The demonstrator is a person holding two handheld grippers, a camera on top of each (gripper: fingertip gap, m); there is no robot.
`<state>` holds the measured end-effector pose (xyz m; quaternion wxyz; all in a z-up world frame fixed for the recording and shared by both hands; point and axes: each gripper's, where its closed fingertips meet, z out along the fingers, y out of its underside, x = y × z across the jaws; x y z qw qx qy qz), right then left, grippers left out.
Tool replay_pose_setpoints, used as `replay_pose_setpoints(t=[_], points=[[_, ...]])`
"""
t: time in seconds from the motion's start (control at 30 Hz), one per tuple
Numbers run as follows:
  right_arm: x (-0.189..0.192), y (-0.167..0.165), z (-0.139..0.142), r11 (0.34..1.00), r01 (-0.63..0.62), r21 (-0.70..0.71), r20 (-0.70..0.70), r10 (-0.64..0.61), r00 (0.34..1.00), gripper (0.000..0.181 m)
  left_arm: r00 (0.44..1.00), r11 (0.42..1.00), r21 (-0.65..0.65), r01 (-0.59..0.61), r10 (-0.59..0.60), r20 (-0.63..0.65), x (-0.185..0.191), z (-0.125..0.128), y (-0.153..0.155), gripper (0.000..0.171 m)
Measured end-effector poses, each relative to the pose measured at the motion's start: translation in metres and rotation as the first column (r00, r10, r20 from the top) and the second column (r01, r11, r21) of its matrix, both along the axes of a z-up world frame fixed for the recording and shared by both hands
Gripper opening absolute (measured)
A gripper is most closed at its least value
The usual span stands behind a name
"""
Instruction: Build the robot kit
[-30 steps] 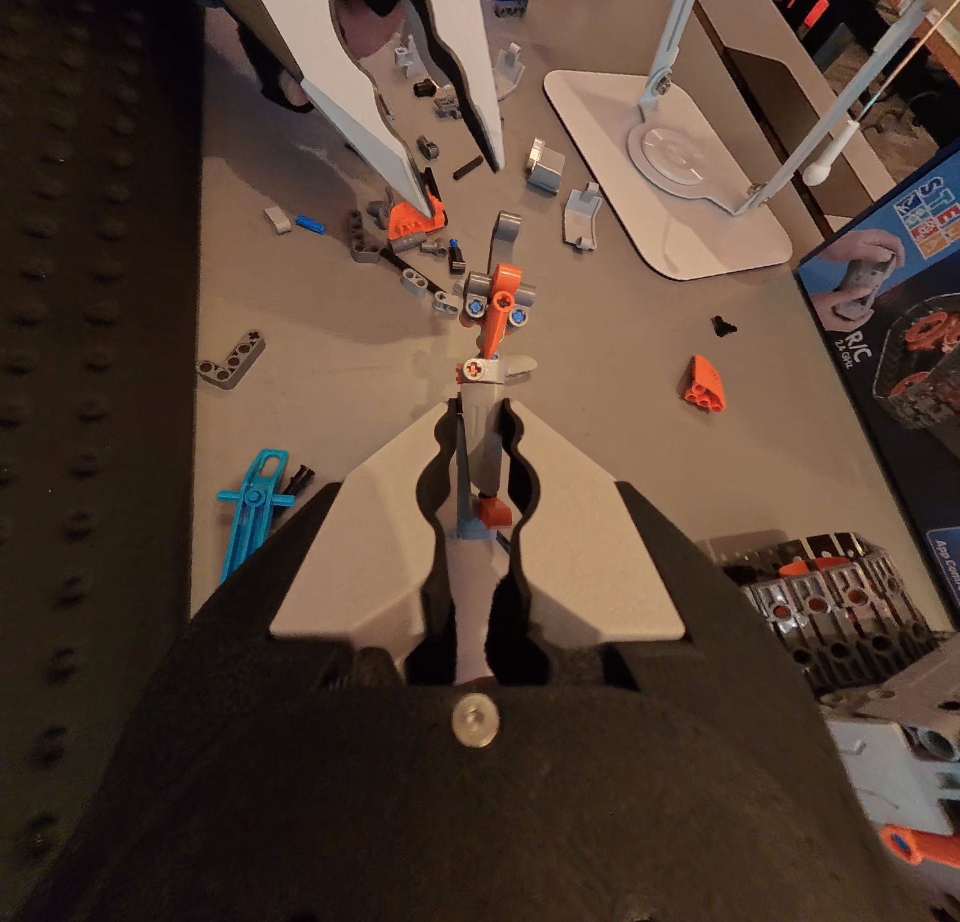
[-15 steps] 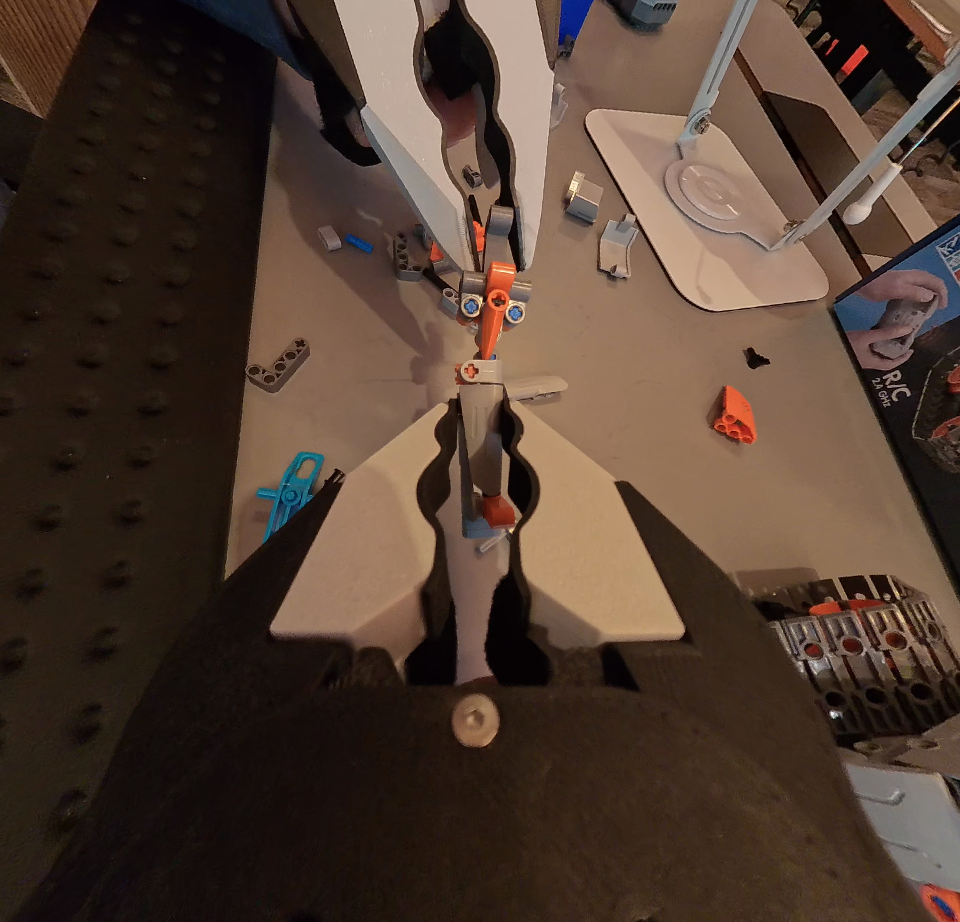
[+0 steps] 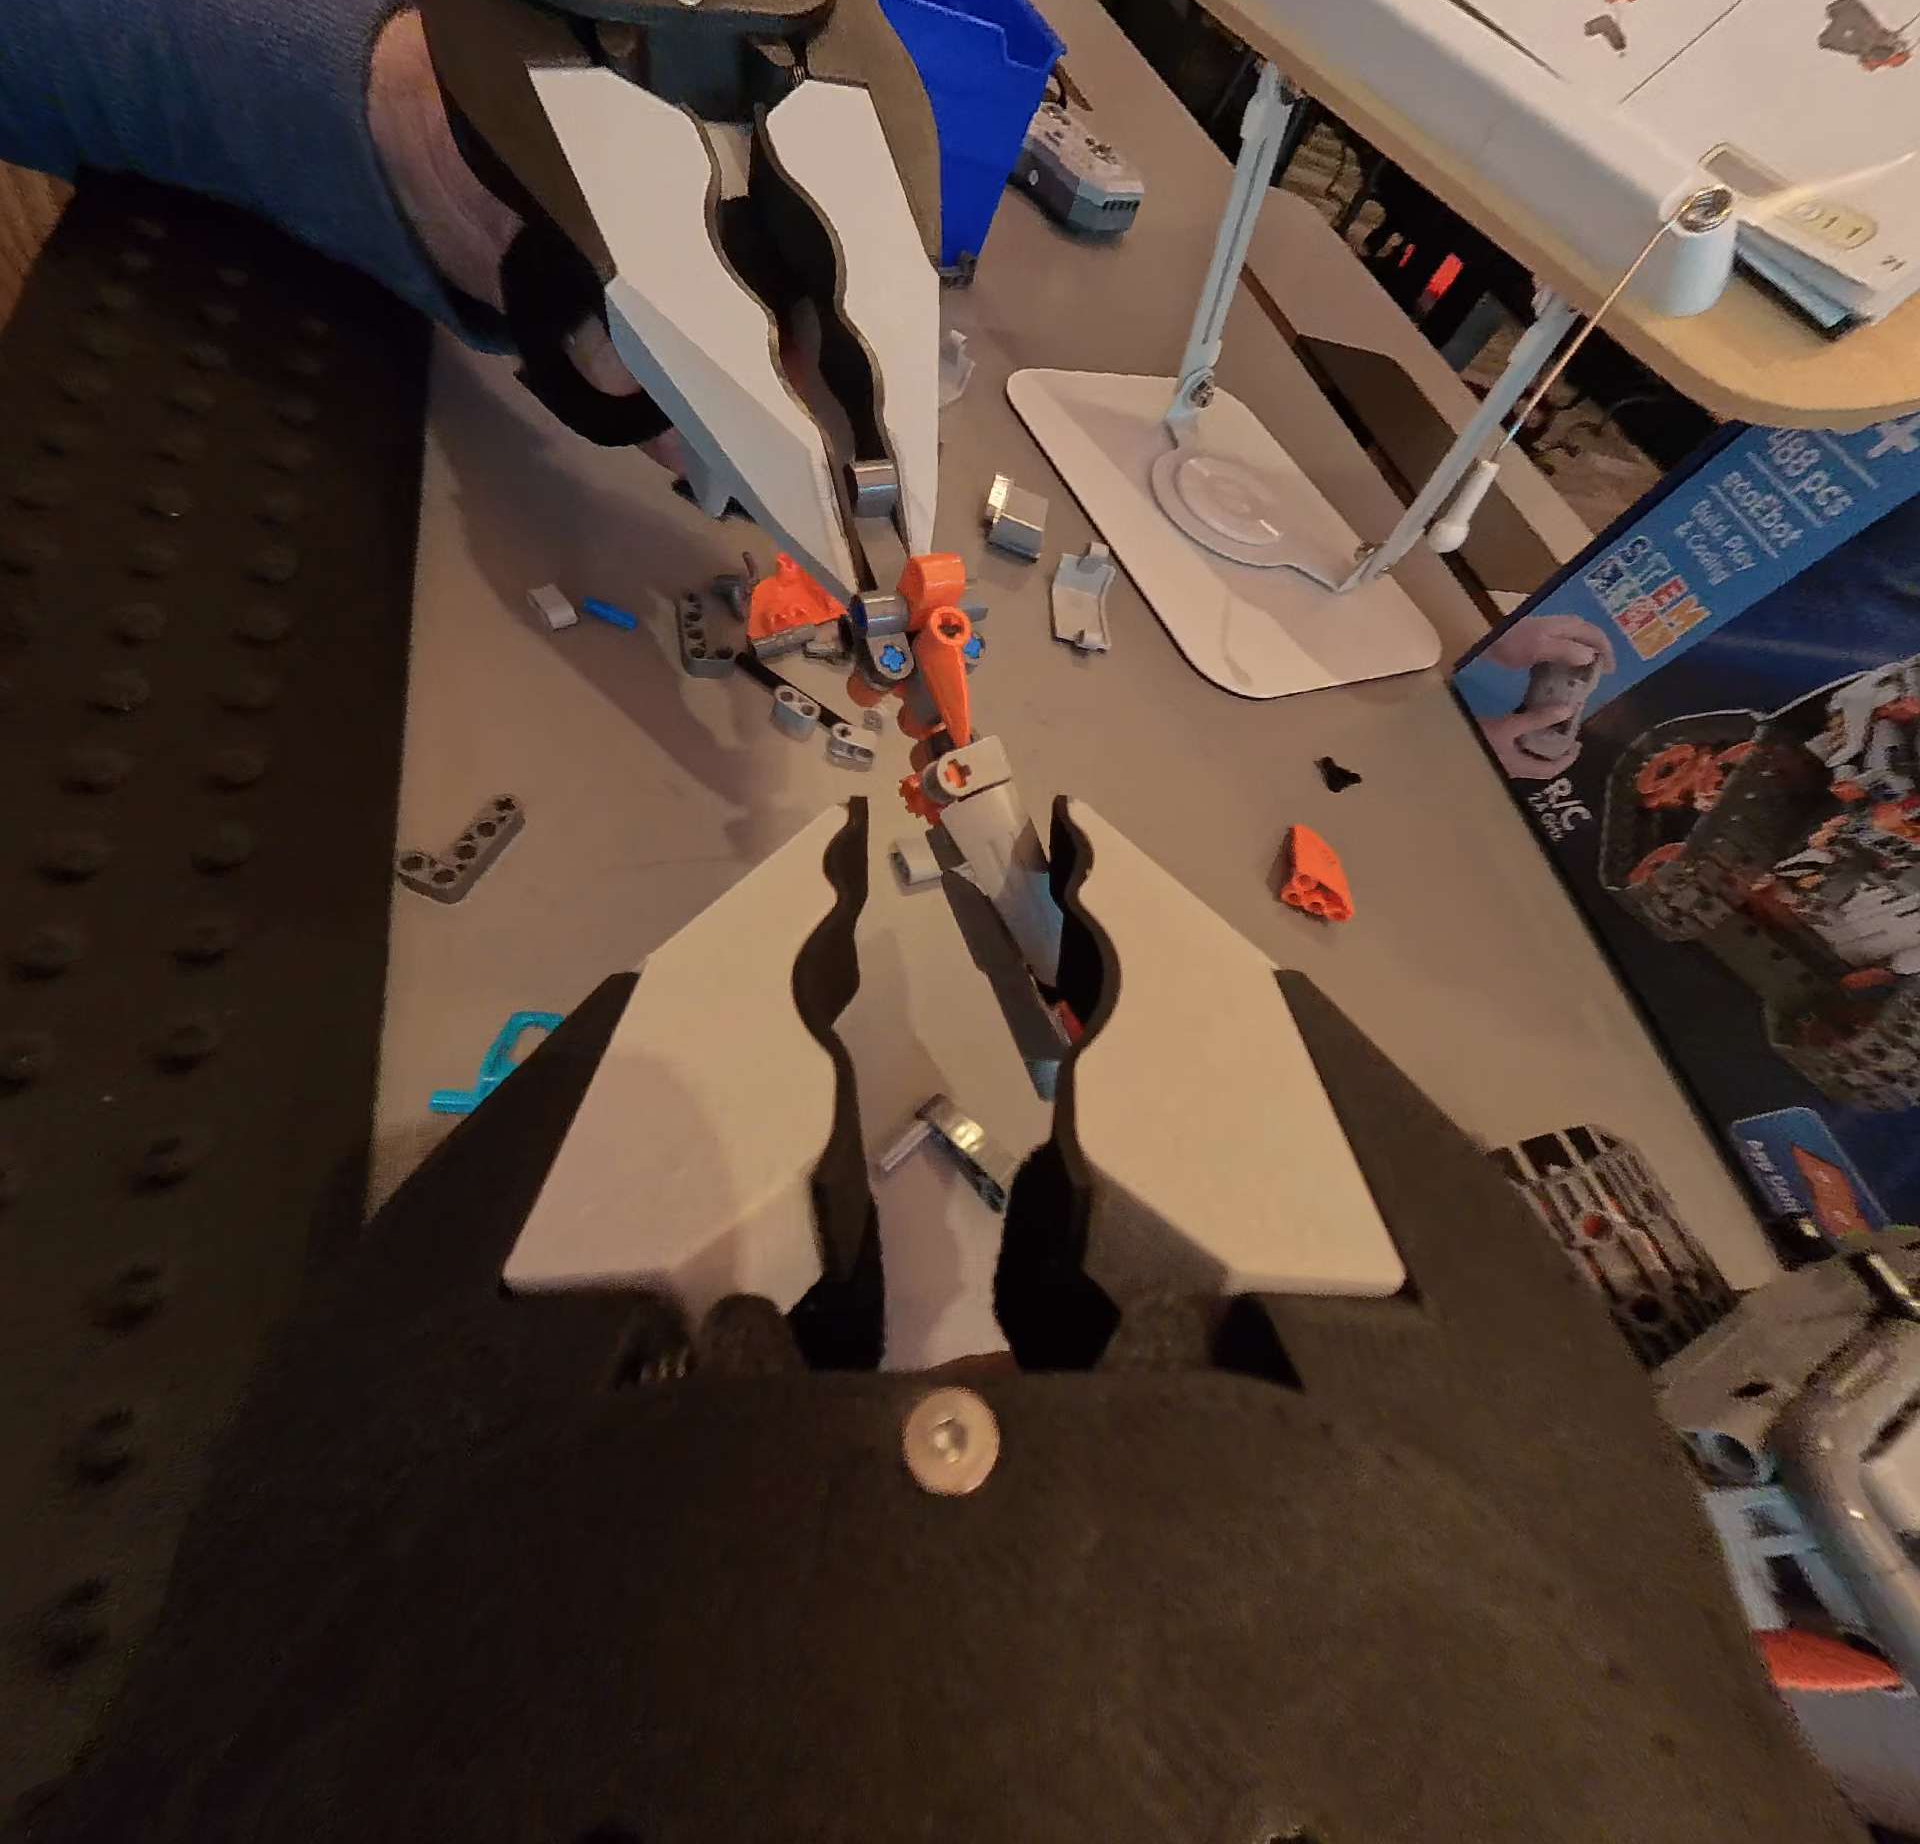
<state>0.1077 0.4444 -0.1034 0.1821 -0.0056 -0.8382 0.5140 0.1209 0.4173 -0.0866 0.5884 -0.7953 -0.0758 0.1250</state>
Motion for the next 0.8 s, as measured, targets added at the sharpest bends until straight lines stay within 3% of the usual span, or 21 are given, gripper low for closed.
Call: replay_pose_setpoints(t=[0.17,0.4,0.47,0.53,0.8], points=[[-0.009,0.000,0.003,0.998,0.058,0.031,-0.162,-0.052,0.985,0.030,0.999,0.999,0.042,-0.003,0.001,0.047,-0.003,0.005,-0.001,0.006],[-0.024,0.004,0.018,0.982,0.187,0.039,-0.405,-0.156,0.901,0.037,0.996,0.993,0.114,-0.008,-0.002,0.087,-0.008,0.021,-0.004,0.006],[-0.025,0.005,0.017,0.978,0.201,0.048,-0.435,-0.160,0.886,0.036,0.995,0.992,0.124,-0.006,-0.007,0.102,-0.007,0.021,-0.004,0.006],[-0.027,0.005,0.019,0.975,0.217,0.047,-0.474,-0.169,0.864,0.024,0.993,0.991,0.132,-0.002,-0.014,0.120,-0.007,0.020,-0.003,0.006],[-0.028,0.006,0.021,0.973,0.226,0.041,-0.499,-0.176,0.849,0.022,0.989,0.989,0.151,-0.003,-0.019,0.144,-0.007,0.021,-0.002,0.006]])
